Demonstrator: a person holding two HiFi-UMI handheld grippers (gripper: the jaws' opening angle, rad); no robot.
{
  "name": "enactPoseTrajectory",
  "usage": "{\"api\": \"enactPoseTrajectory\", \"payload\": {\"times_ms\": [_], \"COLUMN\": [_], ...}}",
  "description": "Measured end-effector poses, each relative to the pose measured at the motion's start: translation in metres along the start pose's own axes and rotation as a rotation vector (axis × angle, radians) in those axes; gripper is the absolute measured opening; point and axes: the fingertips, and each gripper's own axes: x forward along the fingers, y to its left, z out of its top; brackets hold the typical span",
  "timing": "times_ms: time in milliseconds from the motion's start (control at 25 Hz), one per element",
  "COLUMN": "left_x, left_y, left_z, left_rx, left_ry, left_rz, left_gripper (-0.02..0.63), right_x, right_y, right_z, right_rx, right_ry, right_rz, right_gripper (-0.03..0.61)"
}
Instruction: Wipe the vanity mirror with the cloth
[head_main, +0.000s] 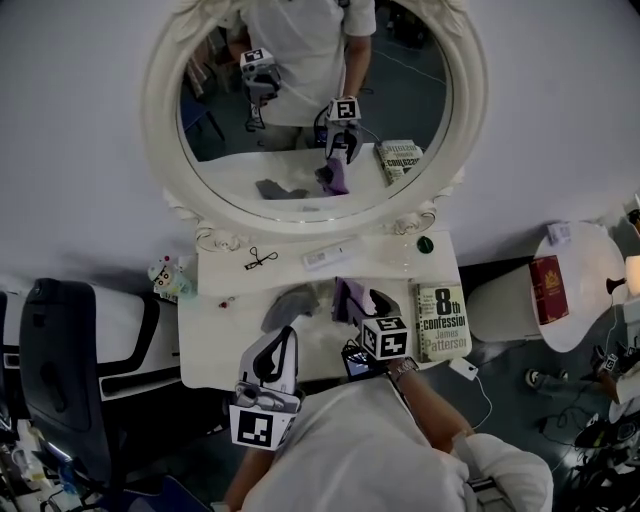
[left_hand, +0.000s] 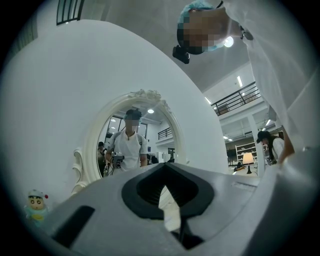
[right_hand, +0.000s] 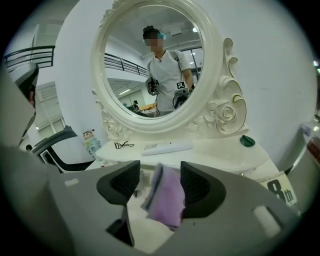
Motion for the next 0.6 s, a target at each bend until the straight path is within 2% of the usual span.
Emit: {"api": "enactPoseTrajectory", "payload": {"times_ms": [120,200,280,440,480,600], "left_x": [-0.002,-0.002,0.0,-0.001,-0.001,-0.003], "left_y": [-0.001,-0.001,-0.001,0.001,0.002,0.001], "left_z": [0.001,0.002,0.006,0.009,0.01,0.01], "left_rx": [0.0,-0.007,-0.029,-0.047,-0.049,-0.018], "left_ry": [-0.01,-0.013,-0.024,-0.034,-0.034,-0.056], "left_rz": [-0.001,-0.002,0.006,0.016,0.018,0.003], "left_gripper": [0.006,0.006,0.006,0.006,0.006,0.006], "right_x": [-0.001,-0.007,-0.018,-0.052,-0.063,-0.098], "right_y": [0.004,0.001,-0.006,-0.033,-0.041,-0.061], "right_z": [0.008,0.017,0.032,0.073,0.084,0.115], "right_rx": [0.001,-0.006,-0.02,-0.015,-0.013,-0.015], "right_ry": [-0.019,-0.047,-0.1,-0.243,-0.276,-0.375], "right_rz": [0.02,0.008,-0.019,-0.101,-0.118,-0.138], "right_gripper": [0.291,0.281,0.216,0.024,0.006,0.006]}}
